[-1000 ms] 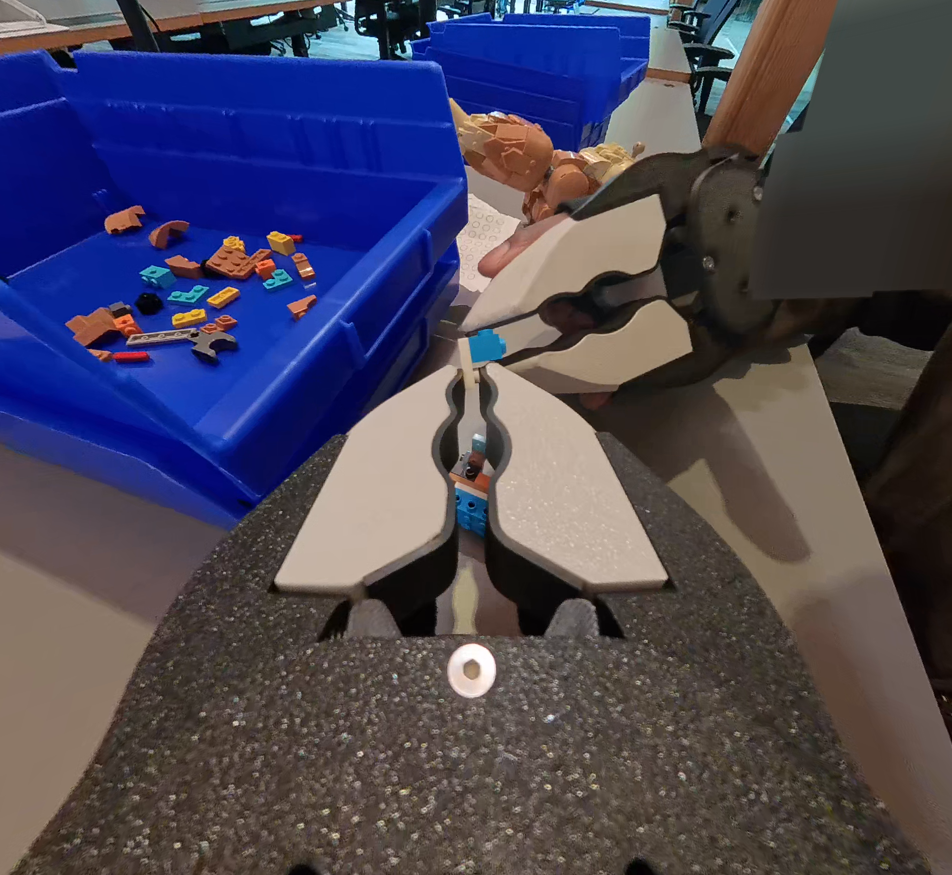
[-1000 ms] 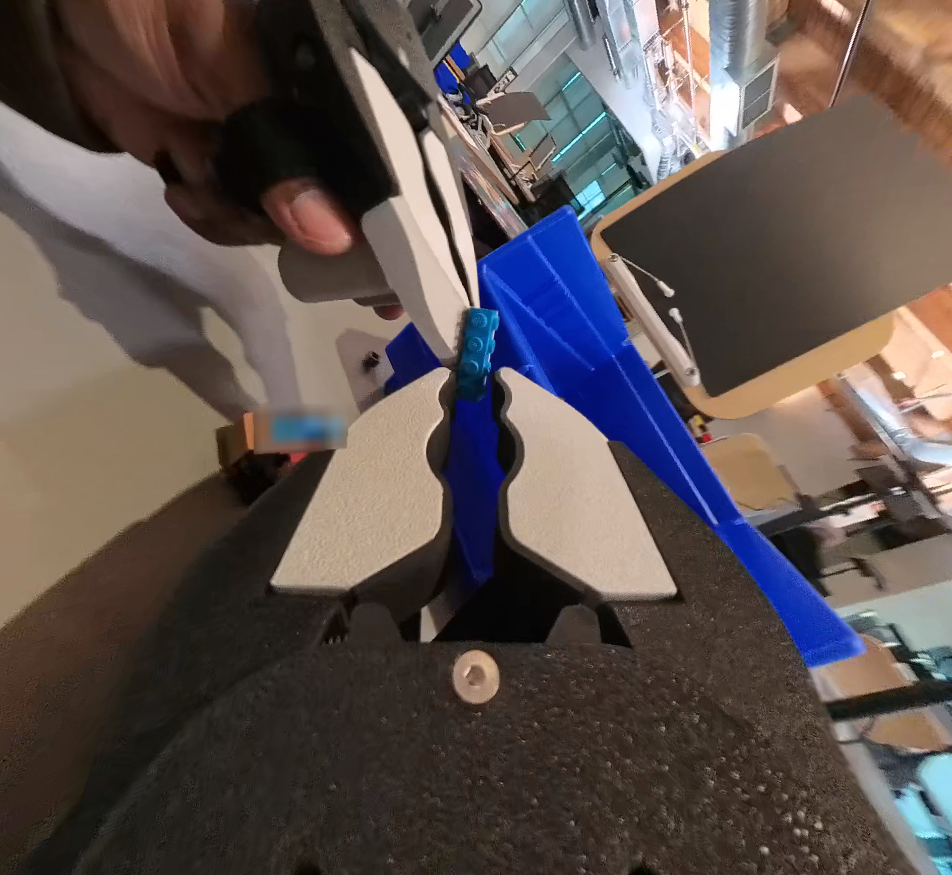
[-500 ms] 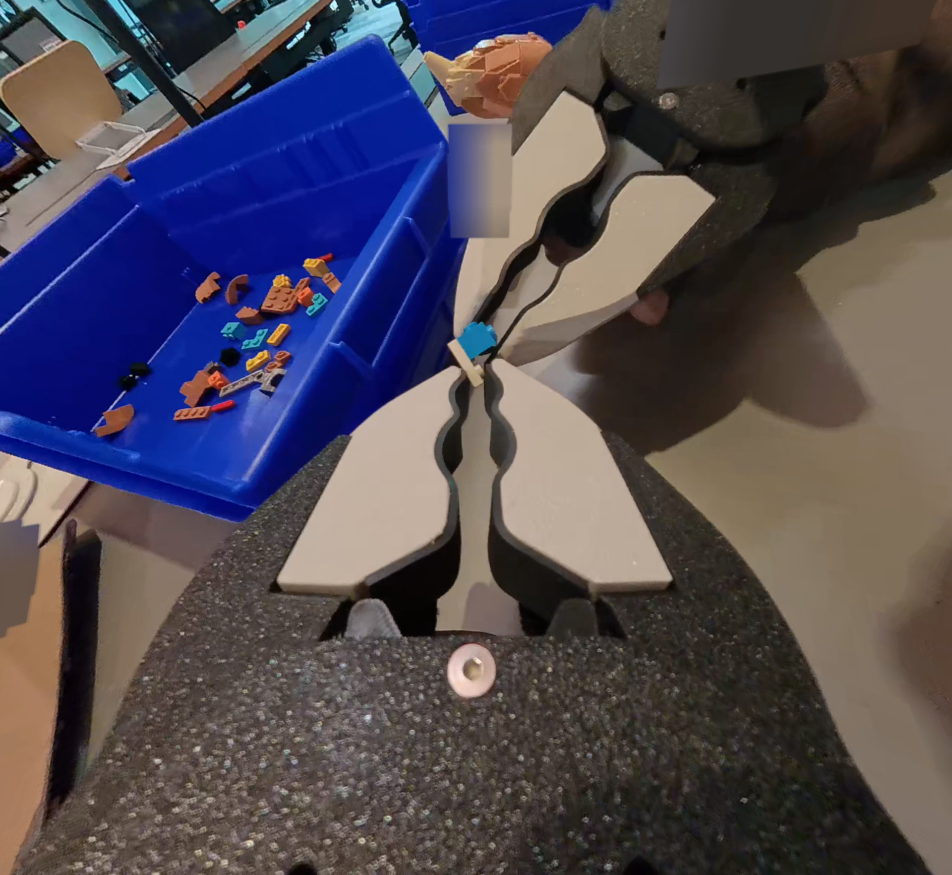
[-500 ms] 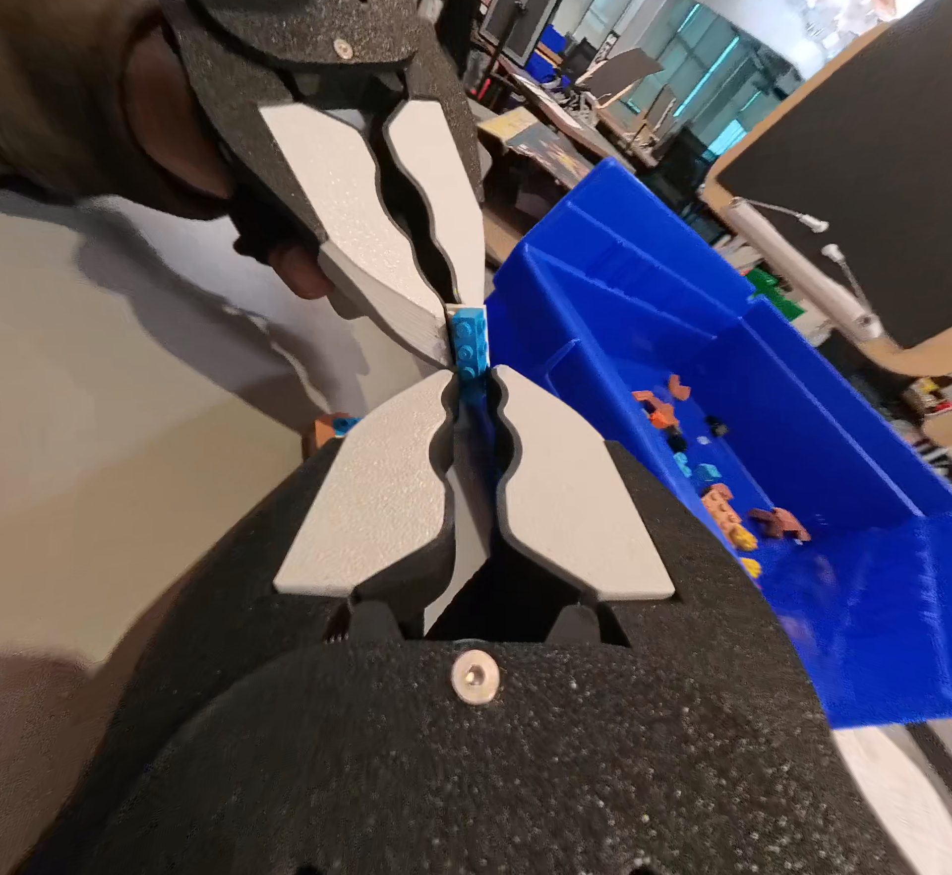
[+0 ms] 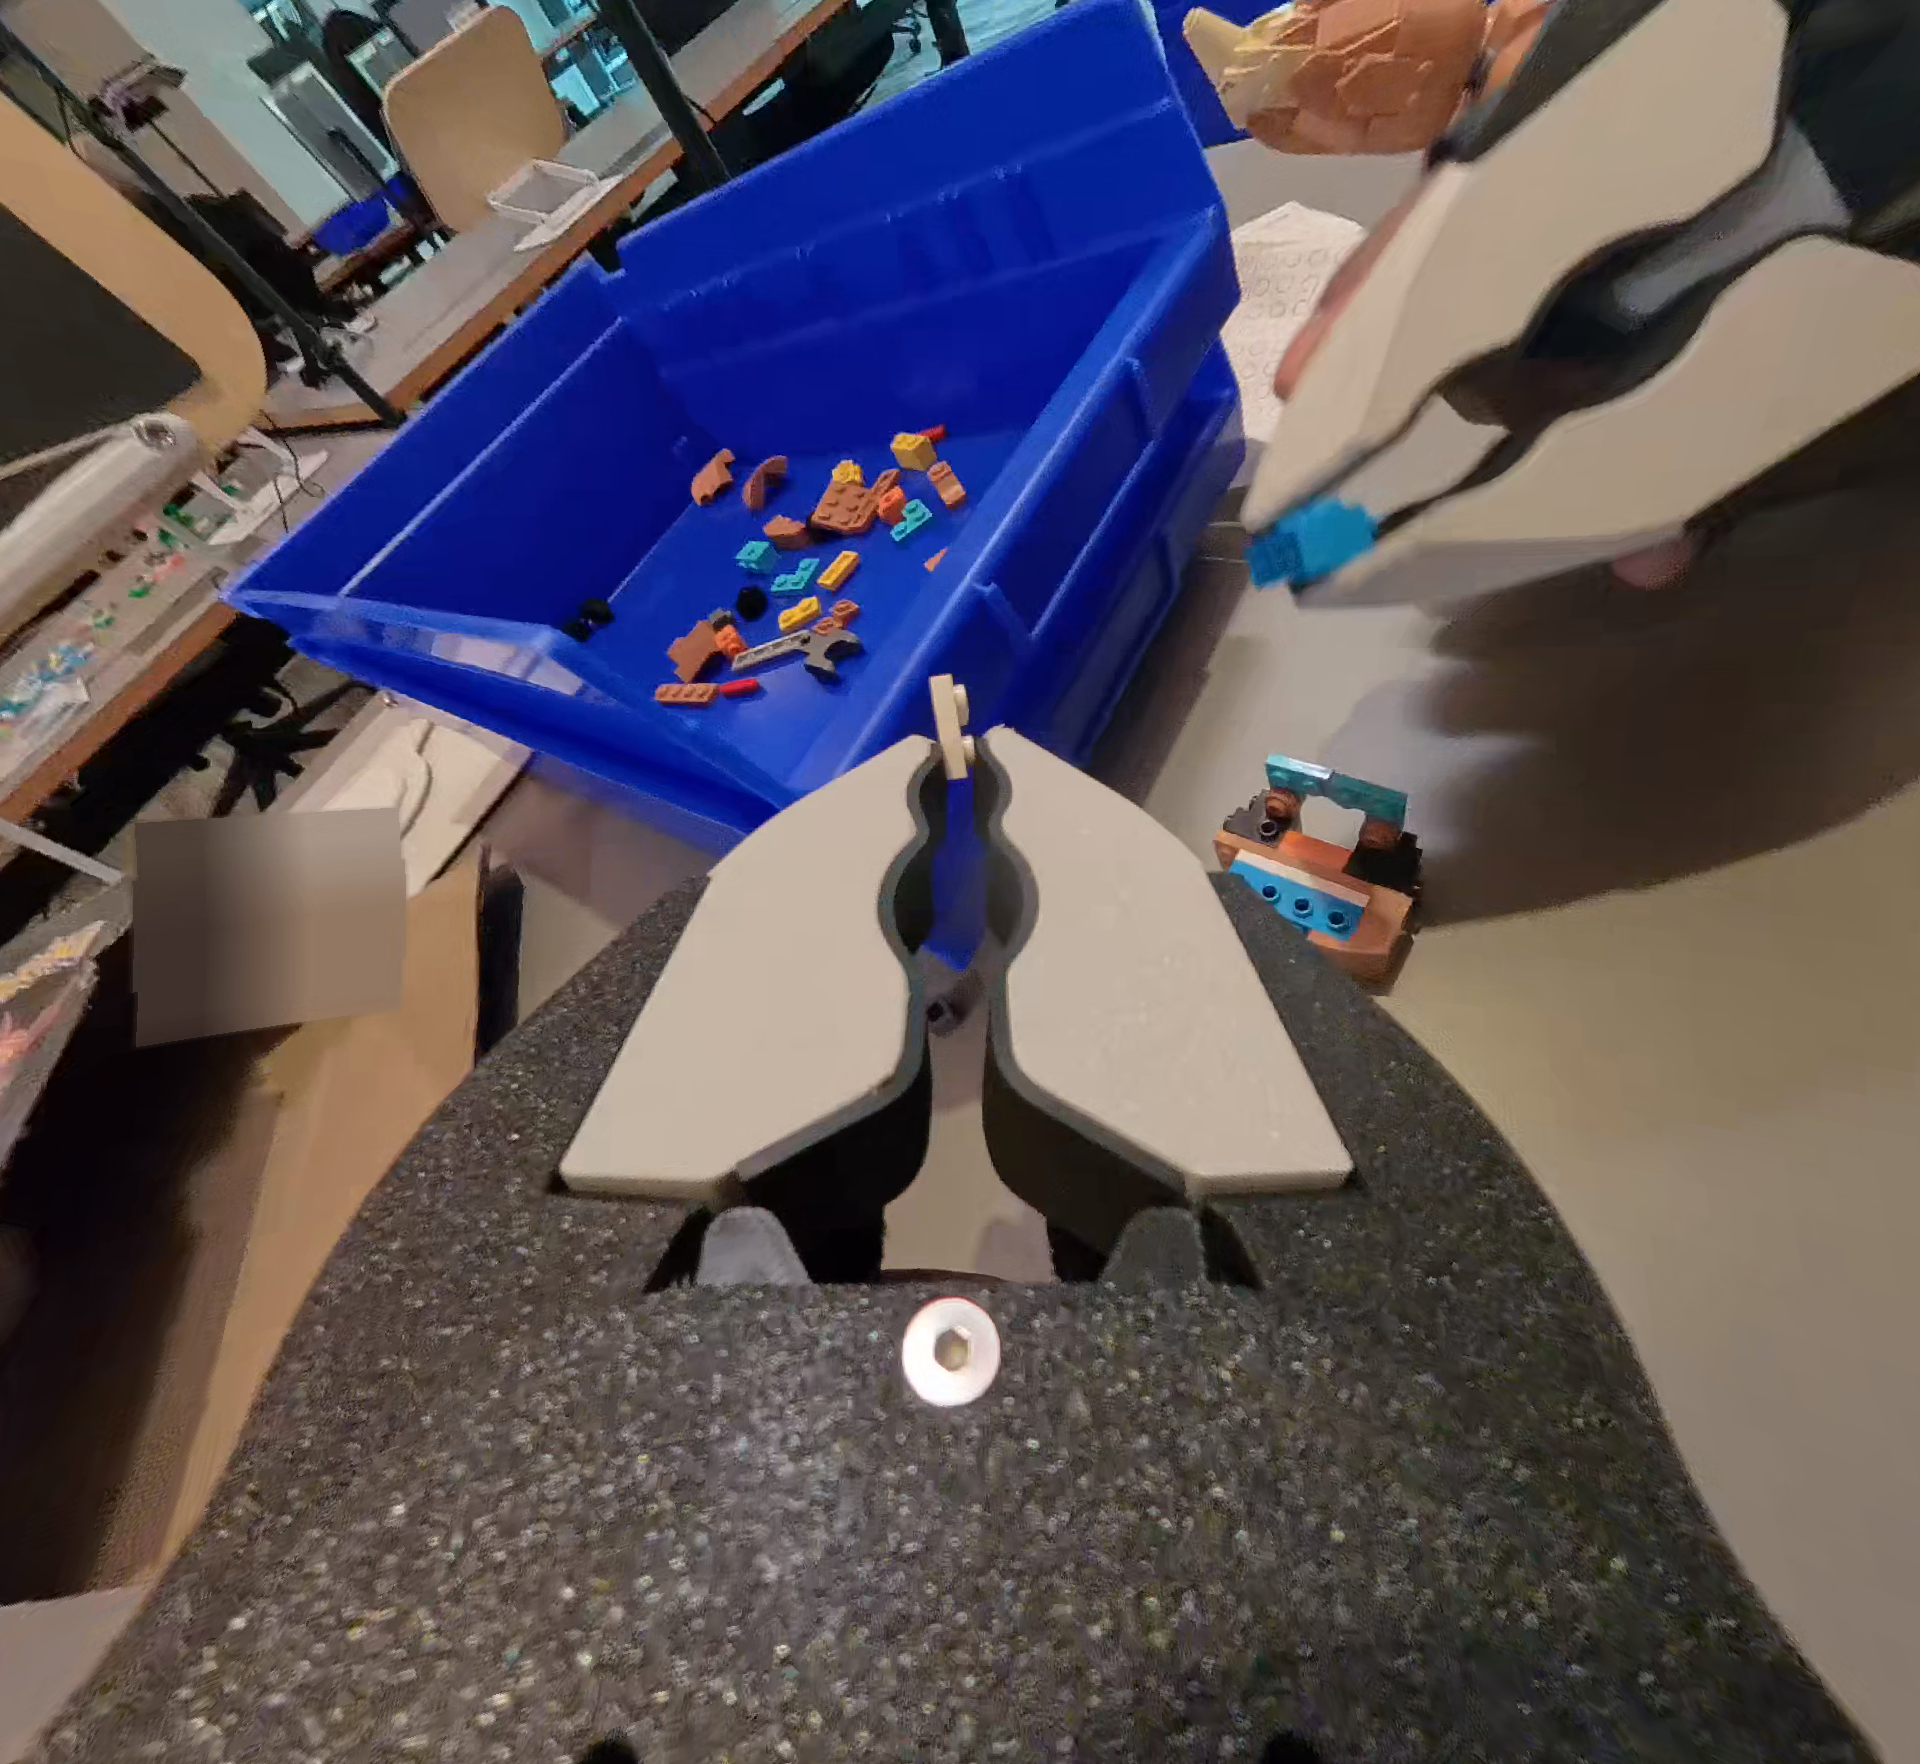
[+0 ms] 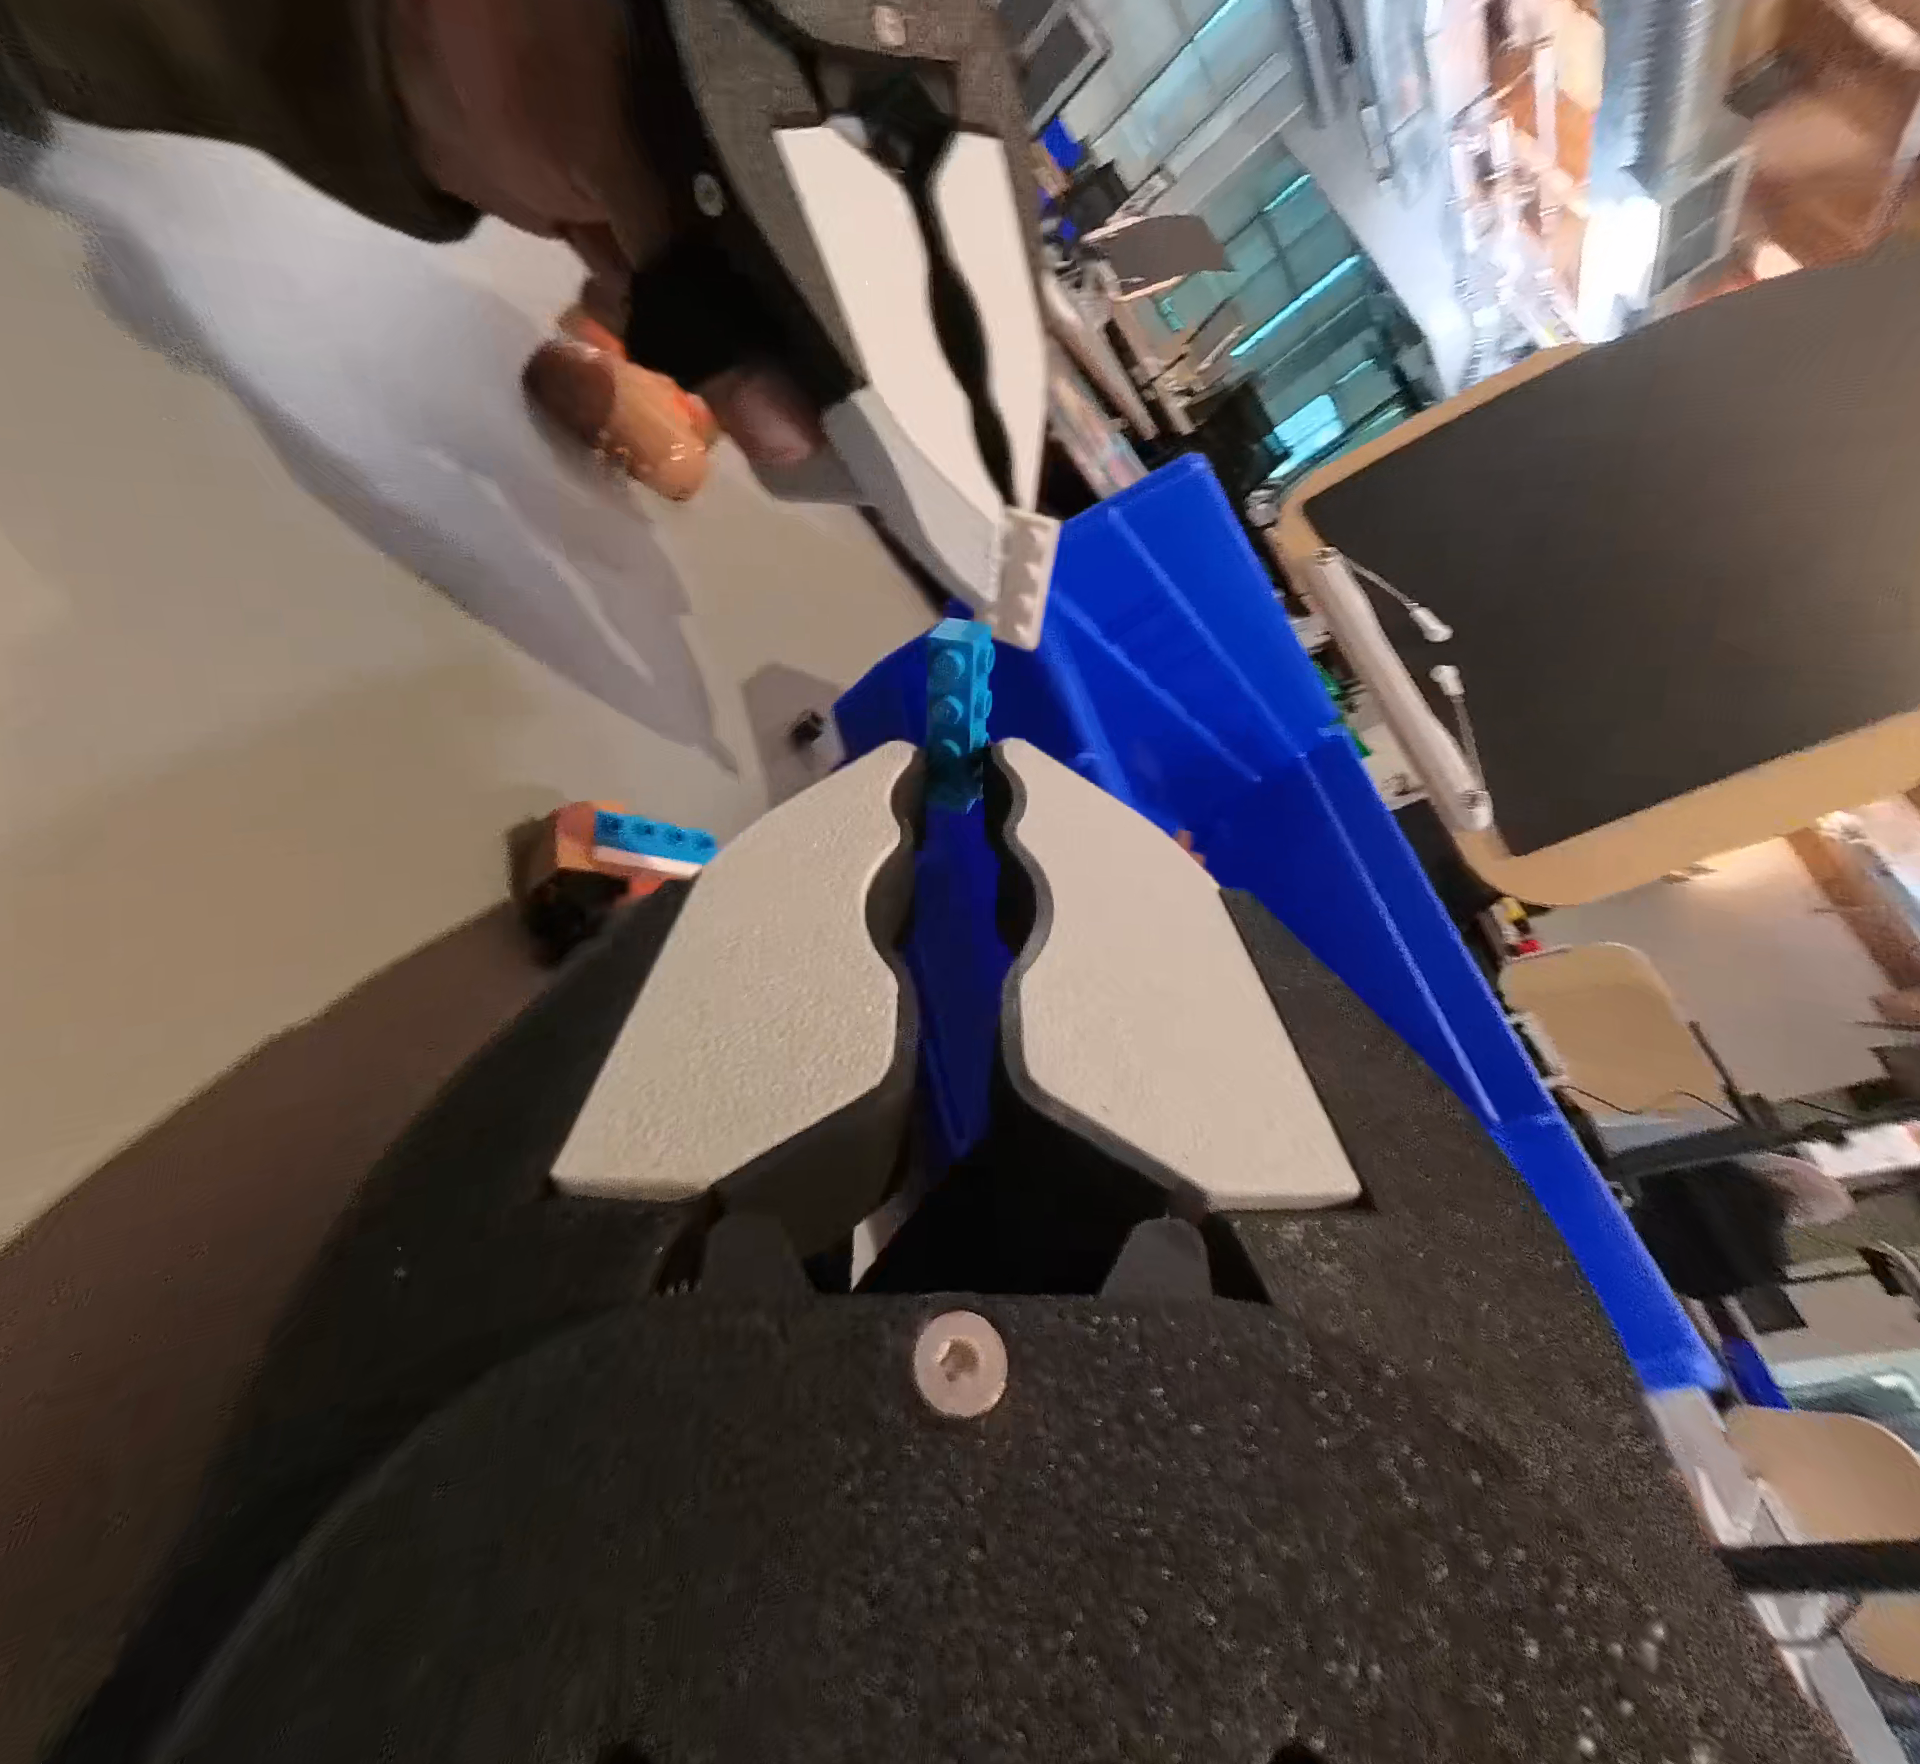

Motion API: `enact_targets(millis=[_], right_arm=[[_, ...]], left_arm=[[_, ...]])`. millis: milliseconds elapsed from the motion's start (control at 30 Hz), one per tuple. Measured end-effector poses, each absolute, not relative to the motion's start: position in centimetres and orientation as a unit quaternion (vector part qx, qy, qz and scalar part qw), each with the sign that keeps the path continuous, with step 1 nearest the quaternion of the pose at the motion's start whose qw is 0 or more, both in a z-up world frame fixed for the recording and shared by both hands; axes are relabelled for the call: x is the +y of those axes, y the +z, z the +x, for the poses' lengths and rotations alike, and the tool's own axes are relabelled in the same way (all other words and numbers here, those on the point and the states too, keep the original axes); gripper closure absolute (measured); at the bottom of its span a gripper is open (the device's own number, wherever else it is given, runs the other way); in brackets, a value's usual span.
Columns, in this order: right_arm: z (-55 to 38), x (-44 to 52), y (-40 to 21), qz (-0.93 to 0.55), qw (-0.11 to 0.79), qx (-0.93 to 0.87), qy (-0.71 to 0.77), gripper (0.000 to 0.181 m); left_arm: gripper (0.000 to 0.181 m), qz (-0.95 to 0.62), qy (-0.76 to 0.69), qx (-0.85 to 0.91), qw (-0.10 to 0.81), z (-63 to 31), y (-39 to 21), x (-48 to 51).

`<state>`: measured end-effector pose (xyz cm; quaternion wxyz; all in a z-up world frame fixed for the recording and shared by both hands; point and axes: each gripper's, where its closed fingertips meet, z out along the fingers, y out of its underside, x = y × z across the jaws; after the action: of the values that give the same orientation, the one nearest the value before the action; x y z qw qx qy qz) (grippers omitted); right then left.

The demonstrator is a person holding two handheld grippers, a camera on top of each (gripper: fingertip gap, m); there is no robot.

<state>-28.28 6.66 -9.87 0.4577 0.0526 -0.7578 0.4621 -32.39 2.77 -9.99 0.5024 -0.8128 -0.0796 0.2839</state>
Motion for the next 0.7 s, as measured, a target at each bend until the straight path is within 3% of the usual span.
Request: enact_targets(millis=[200, 300, 533, 700], right_arm=[[-34.0, 12.3, -4.2, -0.133, 0.596, -0.66, 0.439, 0.17], [-36.1, 13.1, -5.8, -0.205, 0.536, -0.708, 0.412, 0.137], [-30.5, 8.0, -6.5, 0.012, 0.52, -0.729, 0.446, 0.144], [-29.5, 6.0, -8.8, 0.044, 0.509, -0.75, 0.42, 0.142]], left_arm=[[0.177, -0.794, 0.207, -0.085, 0.565, -31.1, -9.5, 4.1], [0.177, -0.793, 0.182, -0.078, 0.576, -30.3, -9.7, 4.9], [0.176, -0.751, 0.035, -0.134, 0.646, -29.5, -9.0, 5.4], [0.176, -0.72, -0.073, -0.159, 0.672, -28.8, -9.0, 6.0]])
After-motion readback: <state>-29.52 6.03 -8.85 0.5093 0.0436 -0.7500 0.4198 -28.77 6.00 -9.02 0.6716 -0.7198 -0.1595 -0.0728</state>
